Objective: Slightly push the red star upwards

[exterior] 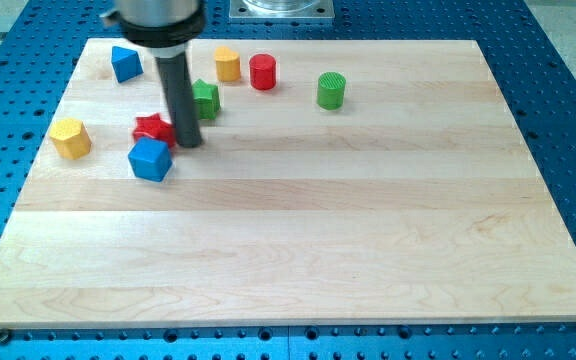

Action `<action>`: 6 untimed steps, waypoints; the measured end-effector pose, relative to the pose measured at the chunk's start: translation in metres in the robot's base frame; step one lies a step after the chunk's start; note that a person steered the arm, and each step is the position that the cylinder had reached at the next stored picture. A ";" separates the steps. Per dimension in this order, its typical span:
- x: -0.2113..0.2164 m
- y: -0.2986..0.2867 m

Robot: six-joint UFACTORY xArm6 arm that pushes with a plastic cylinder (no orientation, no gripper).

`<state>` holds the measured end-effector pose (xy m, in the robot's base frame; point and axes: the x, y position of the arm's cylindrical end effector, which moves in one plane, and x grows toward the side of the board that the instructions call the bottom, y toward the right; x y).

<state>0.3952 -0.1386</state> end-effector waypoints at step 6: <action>0.015 -0.028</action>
